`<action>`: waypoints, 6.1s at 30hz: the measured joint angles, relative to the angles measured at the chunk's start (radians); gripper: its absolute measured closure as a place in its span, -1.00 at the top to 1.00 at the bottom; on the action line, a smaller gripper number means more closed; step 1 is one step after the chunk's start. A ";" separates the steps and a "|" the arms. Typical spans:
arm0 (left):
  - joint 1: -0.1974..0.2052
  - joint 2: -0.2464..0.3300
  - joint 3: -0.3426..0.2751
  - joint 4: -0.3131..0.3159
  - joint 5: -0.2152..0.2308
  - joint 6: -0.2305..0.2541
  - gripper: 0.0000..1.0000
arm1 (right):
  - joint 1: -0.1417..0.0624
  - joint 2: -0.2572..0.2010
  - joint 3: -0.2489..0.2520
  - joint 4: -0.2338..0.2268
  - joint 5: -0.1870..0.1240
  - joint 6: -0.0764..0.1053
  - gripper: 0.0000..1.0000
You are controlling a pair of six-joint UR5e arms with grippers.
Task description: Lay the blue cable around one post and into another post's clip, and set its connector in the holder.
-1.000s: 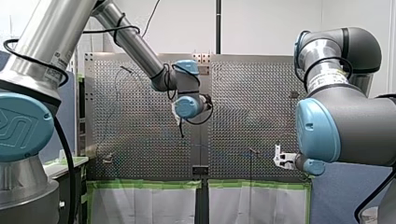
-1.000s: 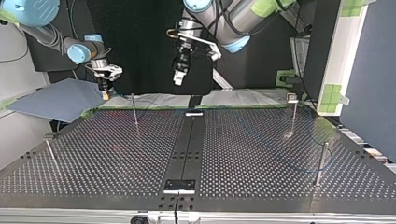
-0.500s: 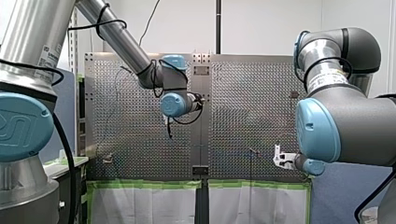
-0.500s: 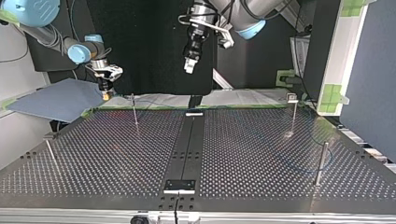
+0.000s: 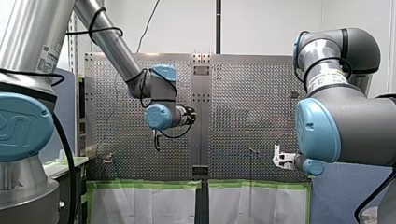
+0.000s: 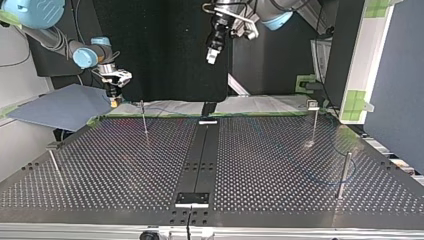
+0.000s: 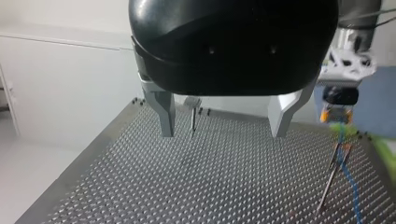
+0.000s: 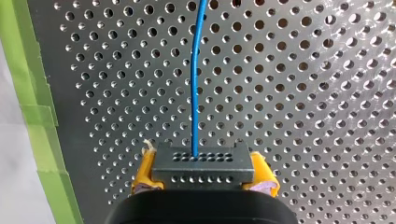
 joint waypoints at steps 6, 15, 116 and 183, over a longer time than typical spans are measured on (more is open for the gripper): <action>0.000 0.000 -0.063 0.061 0.055 -0.051 1.00 | 0.000 0.000 -0.002 0.000 0.003 -0.001 -0.98; 0.000 0.000 -0.159 0.158 0.057 -0.077 1.00 | -0.002 0.000 -0.008 0.006 0.021 -0.005 -0.98; 0.019 -0.001 -0.186 0.226 -0.022 -0.035 1.00 | 0.074 -0.513 -0.078 0.404 0.228 -0.034 -0.98; 0.051 -0.001 -0.186 0.188 -0.021 -0.032 1.00 | -0.072 -0.518 -0.149 0.541 0.019 -0.013 -0.98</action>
